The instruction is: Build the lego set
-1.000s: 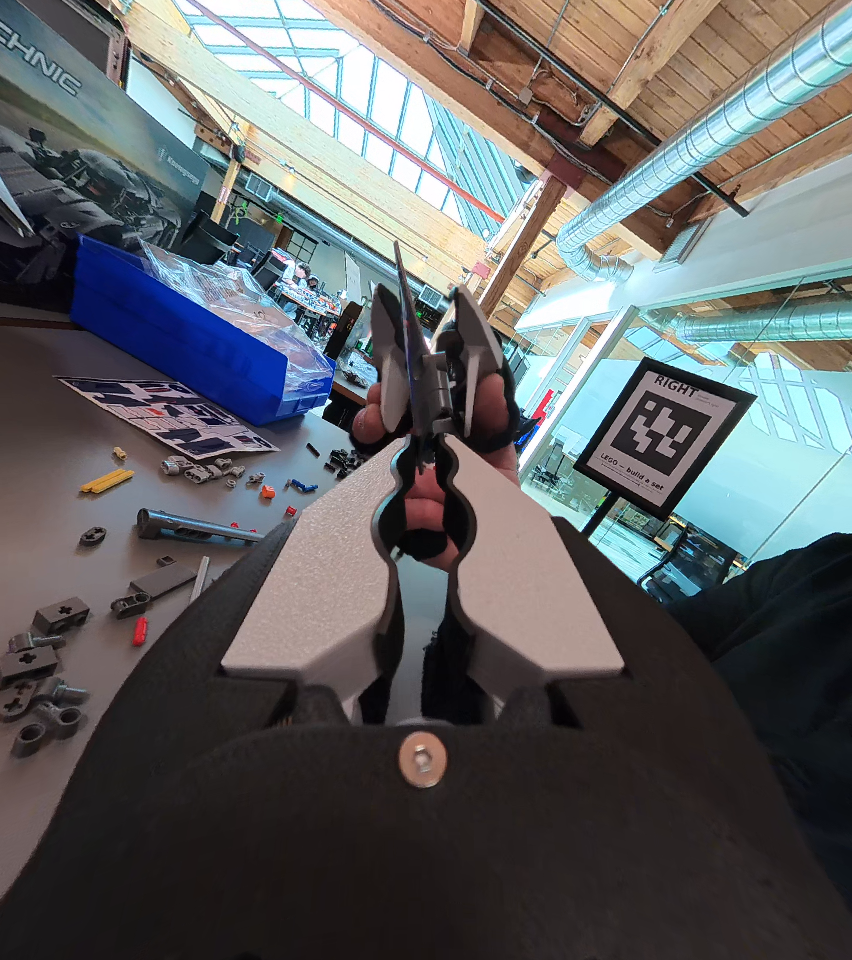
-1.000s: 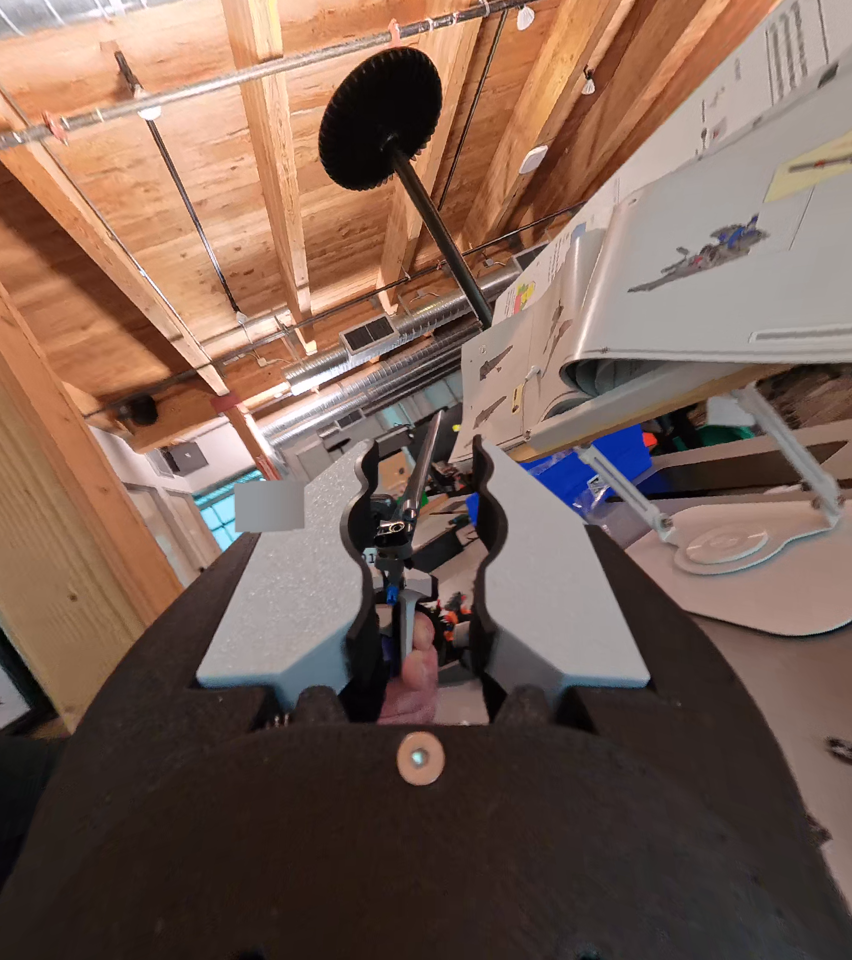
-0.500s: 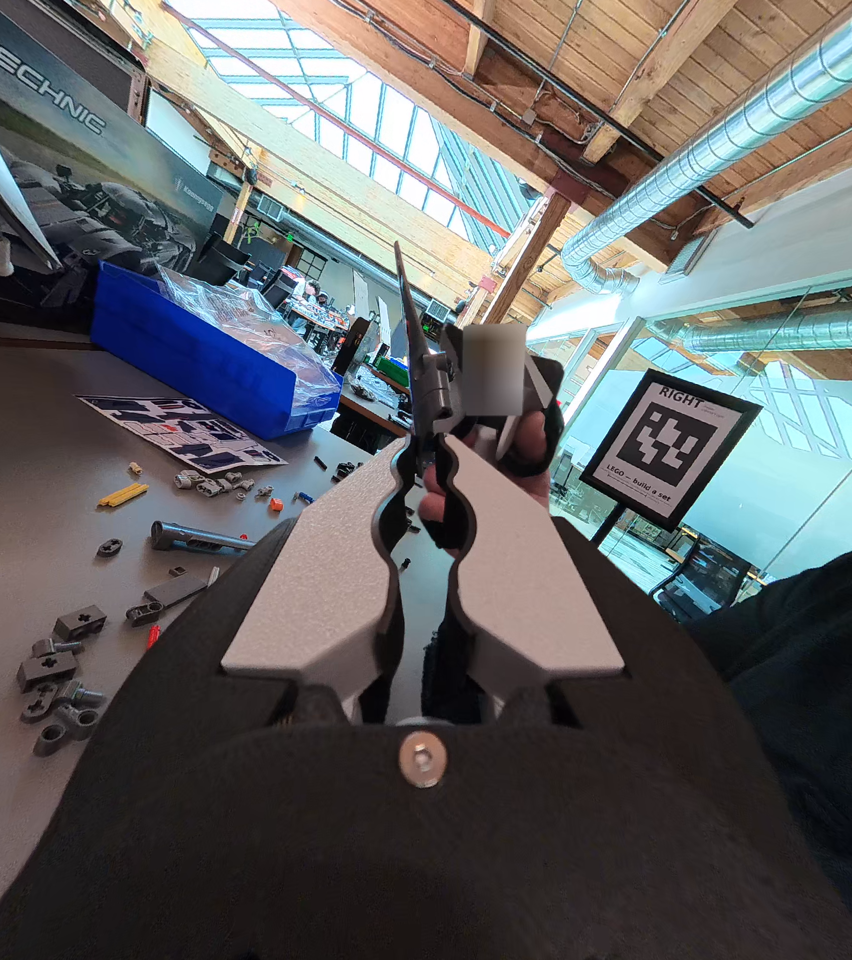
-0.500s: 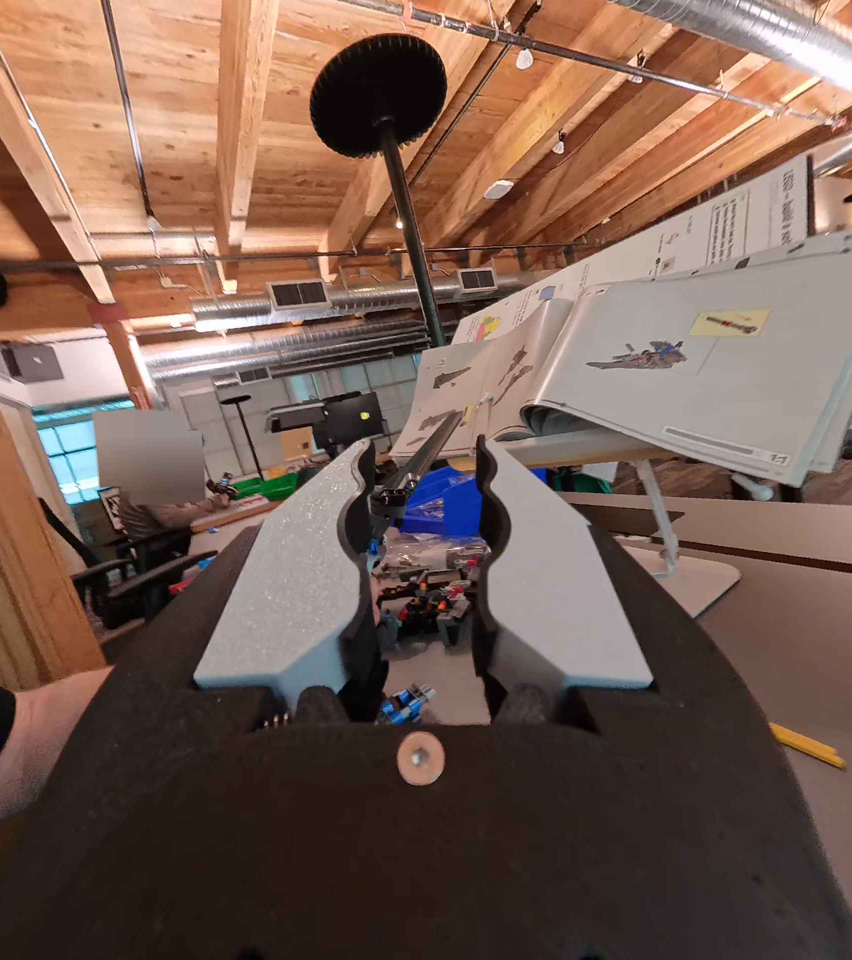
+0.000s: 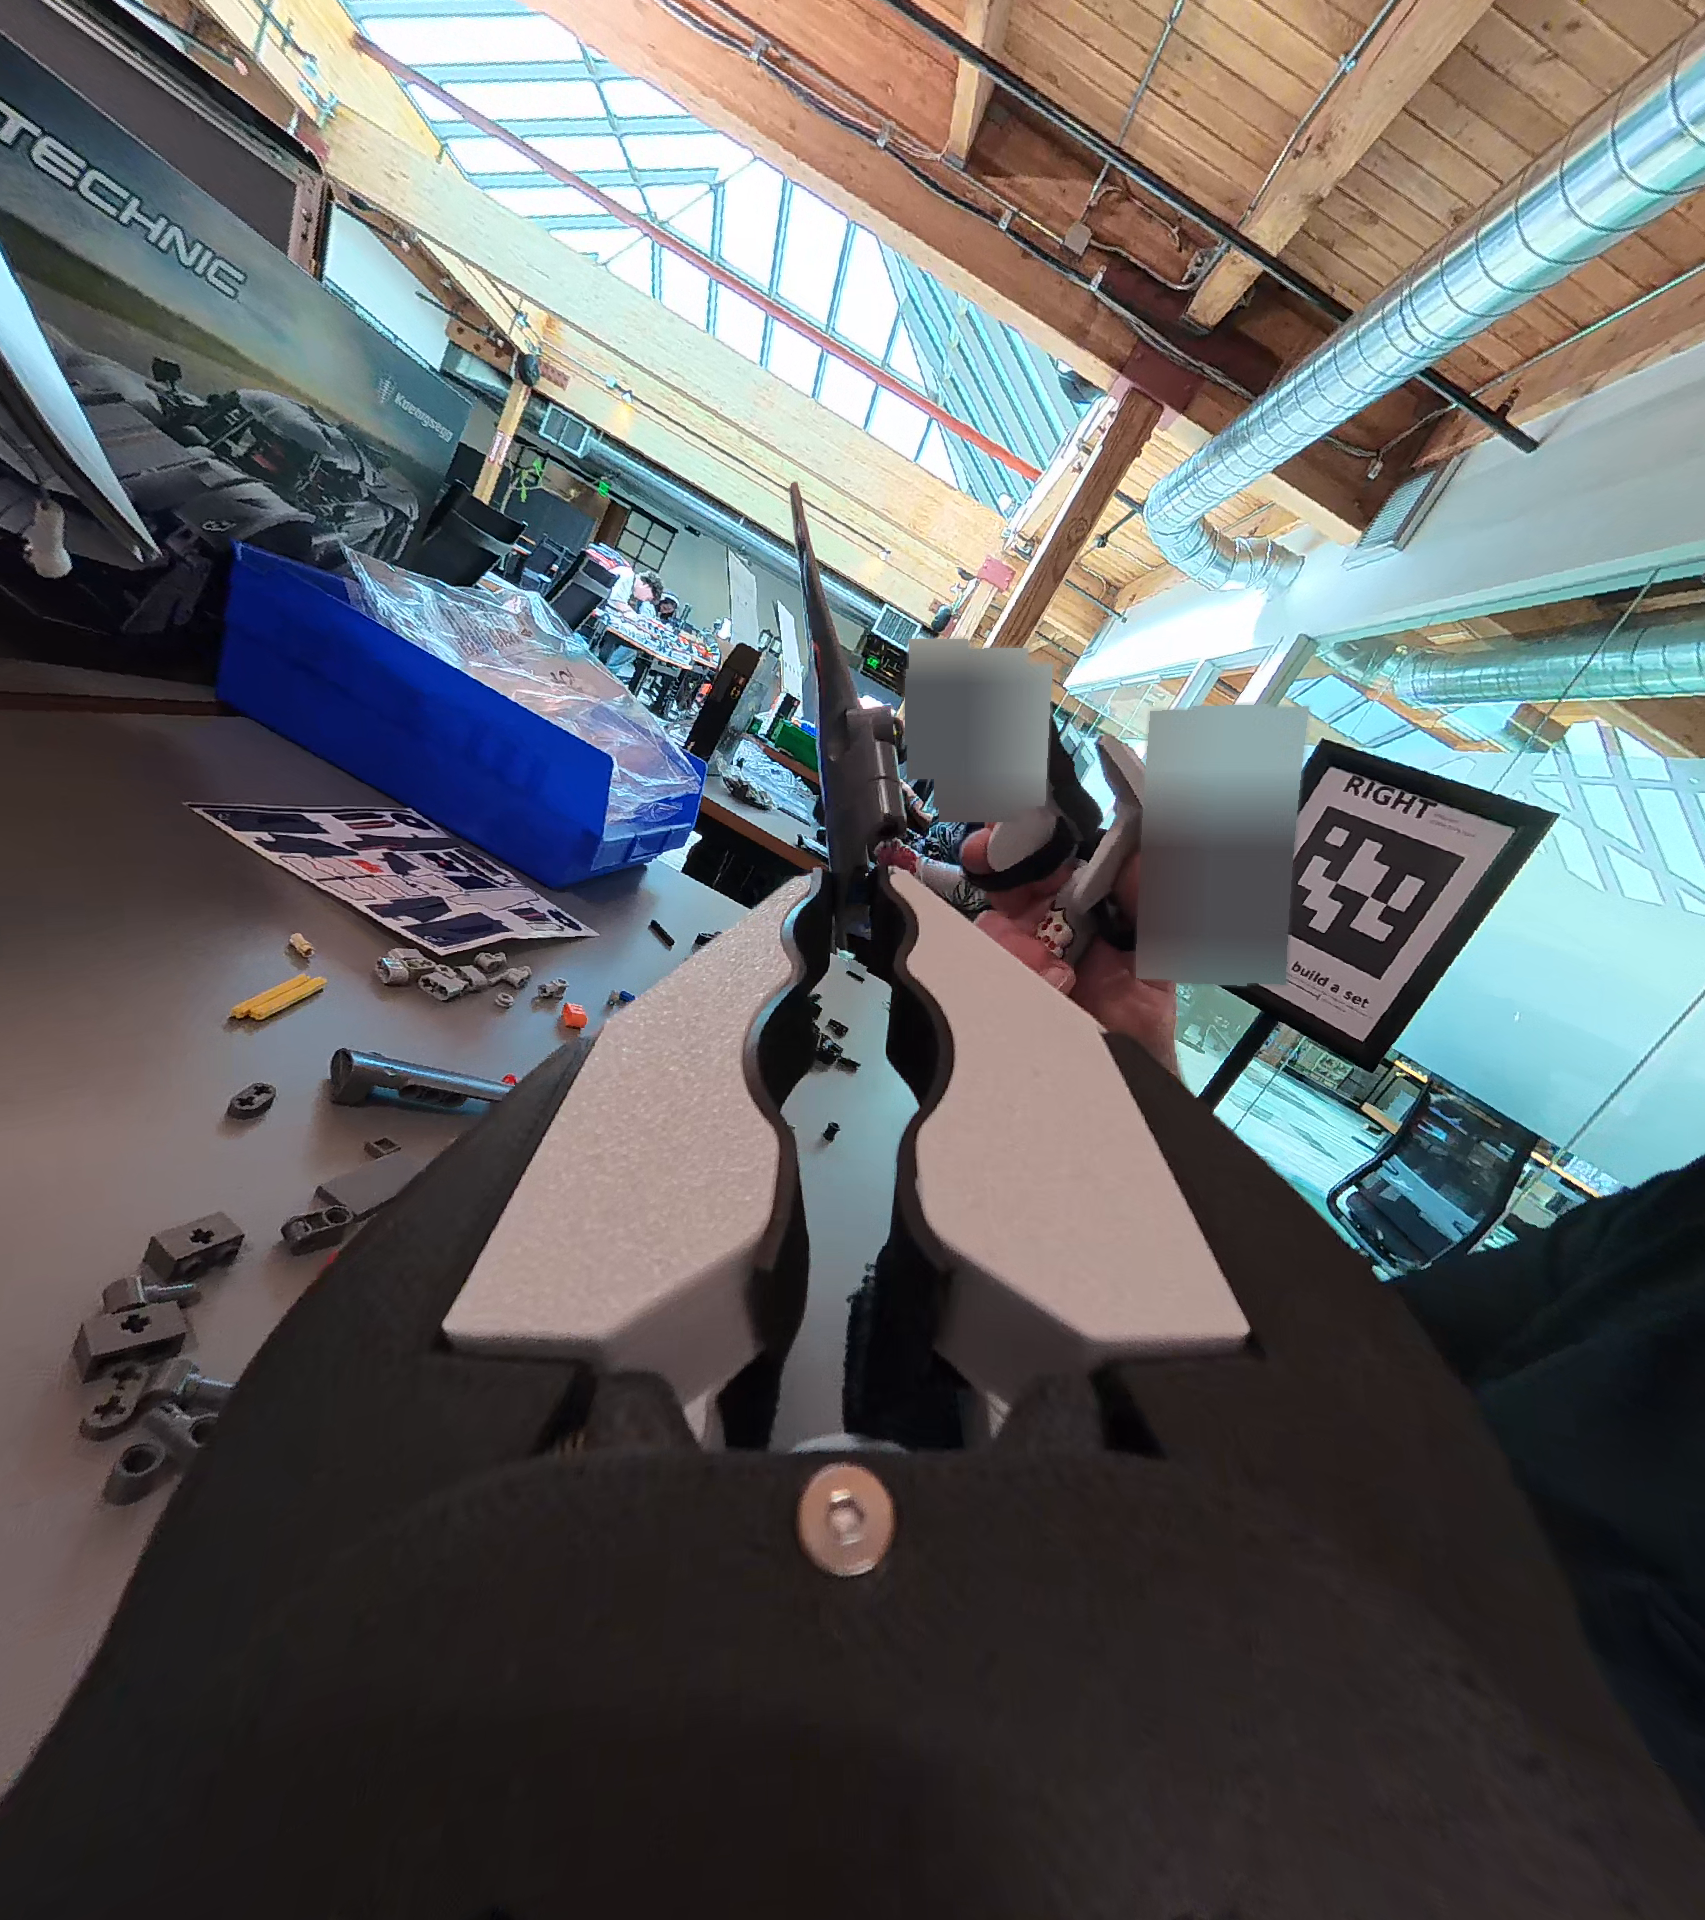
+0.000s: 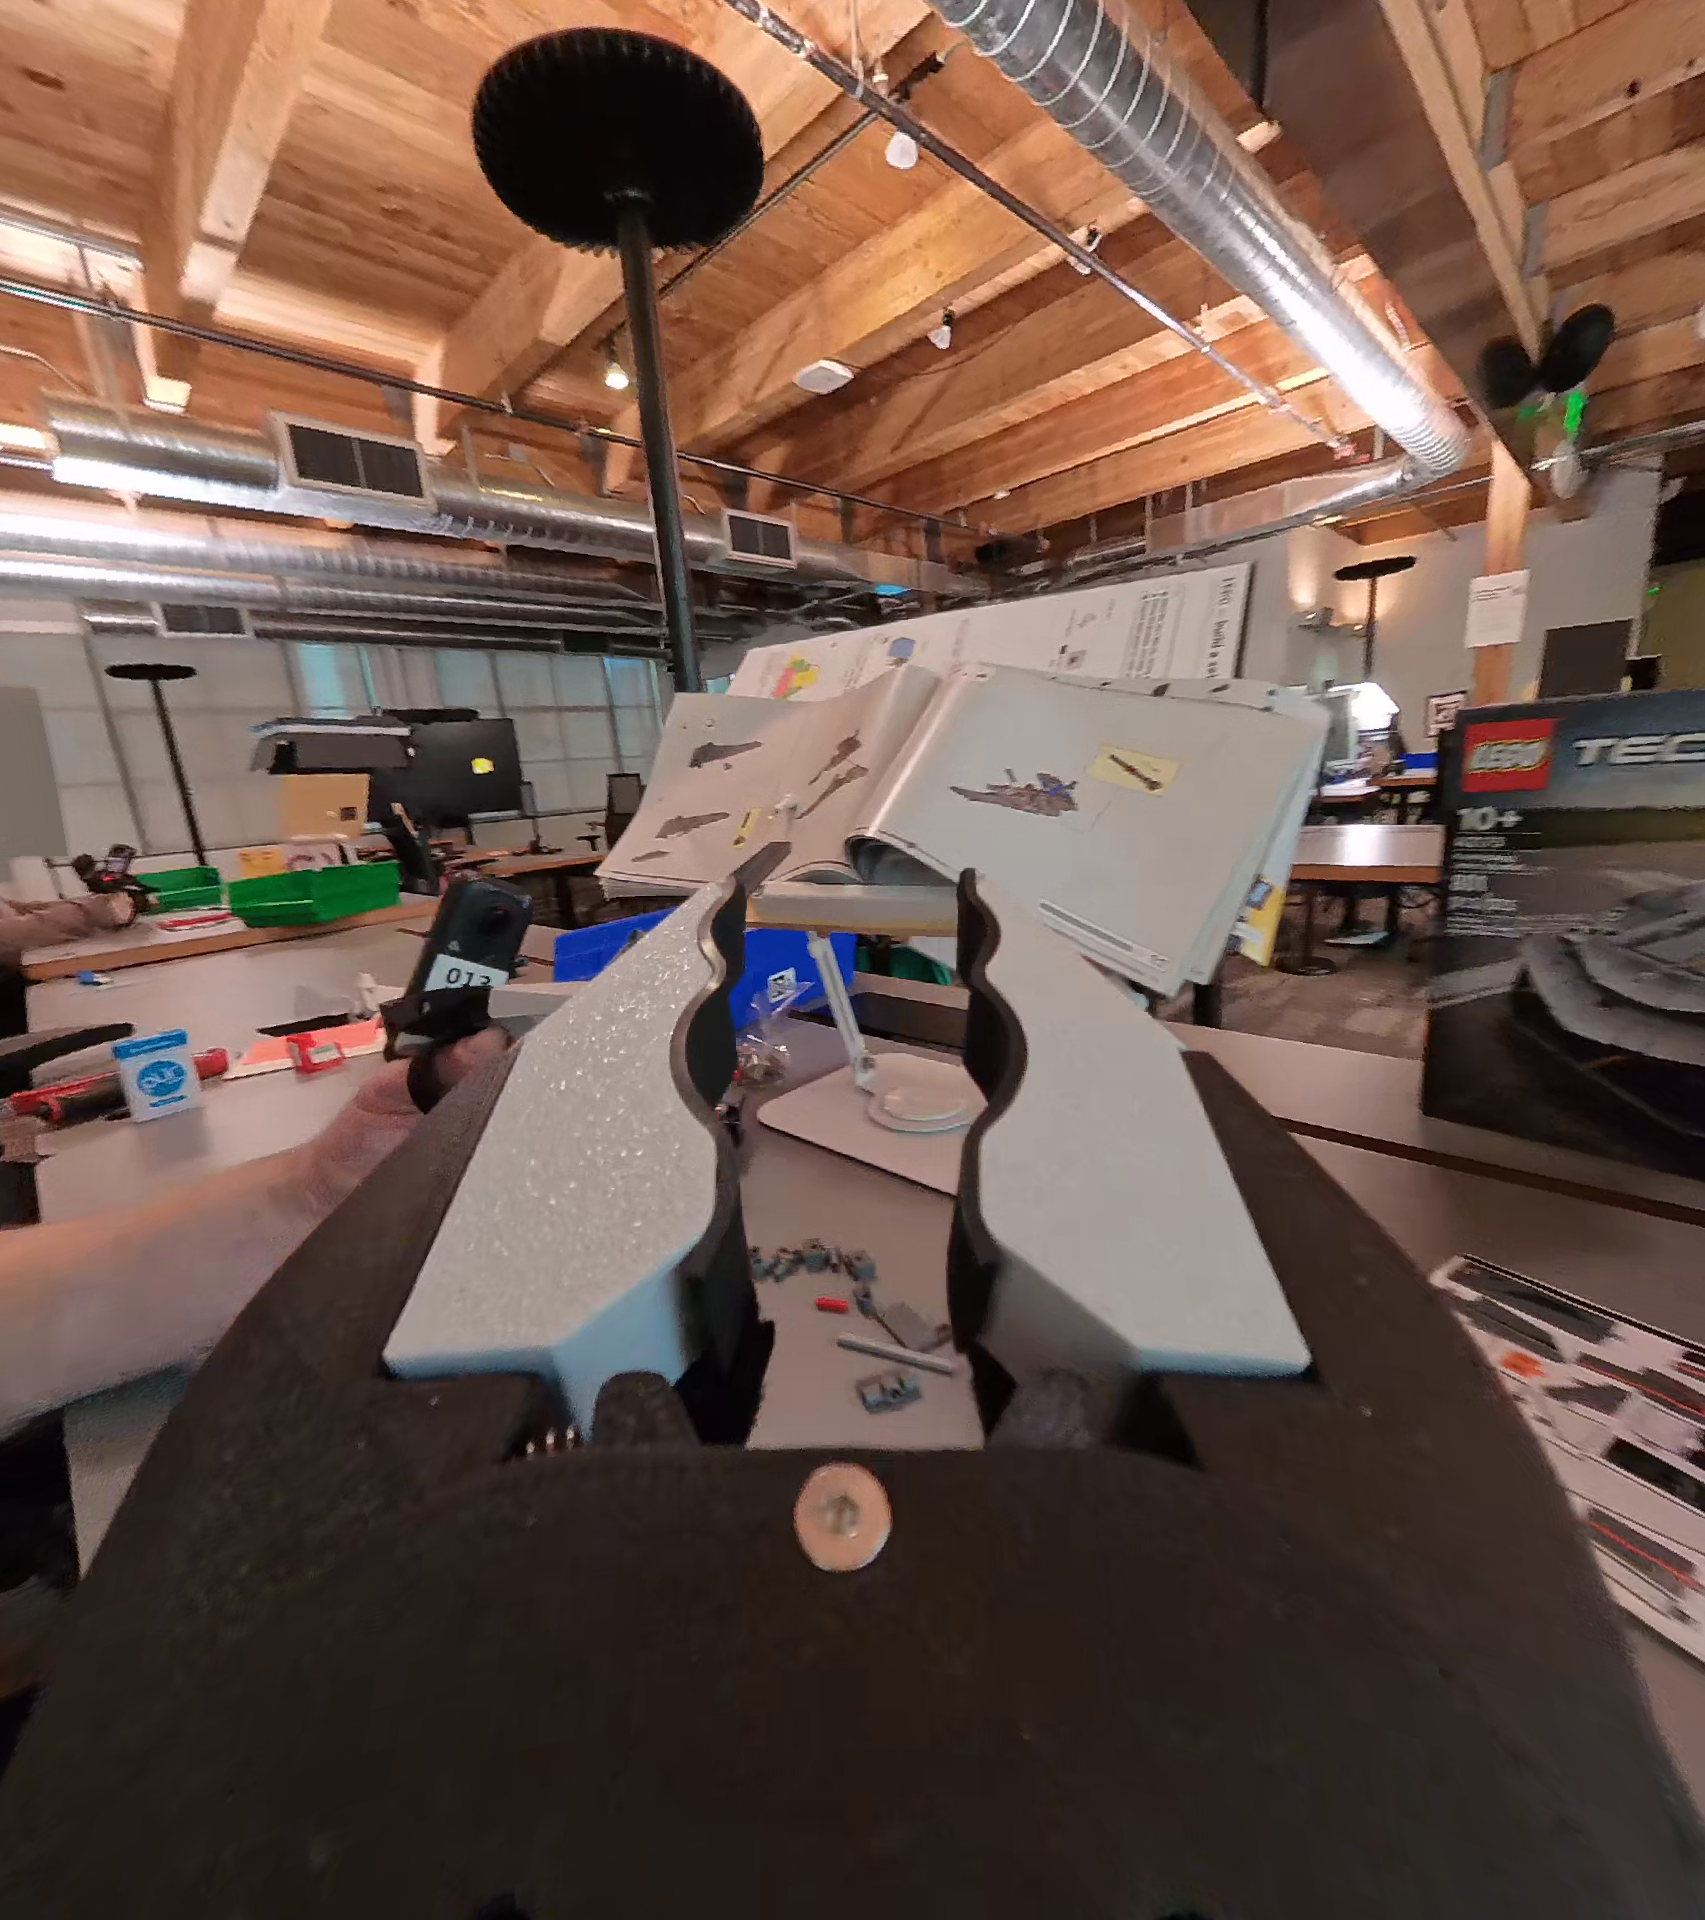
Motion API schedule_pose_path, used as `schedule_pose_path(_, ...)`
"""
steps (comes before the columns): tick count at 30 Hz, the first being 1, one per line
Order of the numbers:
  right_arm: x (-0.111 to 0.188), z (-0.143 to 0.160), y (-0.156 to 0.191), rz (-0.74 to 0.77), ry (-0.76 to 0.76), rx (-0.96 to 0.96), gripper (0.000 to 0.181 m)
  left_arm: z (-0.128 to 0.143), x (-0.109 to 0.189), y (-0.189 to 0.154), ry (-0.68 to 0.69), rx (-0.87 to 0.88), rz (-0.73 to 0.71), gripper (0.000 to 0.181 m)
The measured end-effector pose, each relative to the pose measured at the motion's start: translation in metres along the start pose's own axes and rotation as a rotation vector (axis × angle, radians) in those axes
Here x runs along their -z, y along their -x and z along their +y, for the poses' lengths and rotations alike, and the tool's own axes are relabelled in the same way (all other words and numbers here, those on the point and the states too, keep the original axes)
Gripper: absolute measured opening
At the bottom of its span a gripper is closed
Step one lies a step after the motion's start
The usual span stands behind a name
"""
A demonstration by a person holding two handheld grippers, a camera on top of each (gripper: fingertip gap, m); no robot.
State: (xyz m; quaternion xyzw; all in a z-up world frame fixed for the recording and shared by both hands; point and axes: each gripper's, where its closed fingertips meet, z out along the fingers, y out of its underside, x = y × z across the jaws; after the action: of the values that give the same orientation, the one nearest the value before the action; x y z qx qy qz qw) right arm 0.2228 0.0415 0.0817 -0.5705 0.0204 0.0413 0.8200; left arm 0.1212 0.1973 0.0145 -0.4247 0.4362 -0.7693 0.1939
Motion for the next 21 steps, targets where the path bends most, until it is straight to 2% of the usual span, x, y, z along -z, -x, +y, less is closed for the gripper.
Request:
schedule_pose_path(5, 0.030, -0.019, -0.015, 0.070, -0.032, 0.041, 0.039, -0.005, 0.003, 0.001, -0.014, -0.017, -0.016, 0.004)
schedule_pose_path(10, 0.046, -0.029, -0.028, 0.111, -0.048, 0.052, 0.039, -0.016, 0.010, 0.002, -0.044, -0.032, -0.036, 0.004)
schedule_pose_path(15, 0.055, -0.029, -0.035, 0.141, -0.041, 0.070, 0.038, -0.024, 0.016, 0.003, -0.068, -0.046, -0.052, 0.004)
schedule_pose_path(21, 0.057, -0.018, -0.037, 0.150, -0.017, 0.070, 0.038, -0.019, 0.013, 0.004, -0.052, -0.041, -0.055, 0.004)
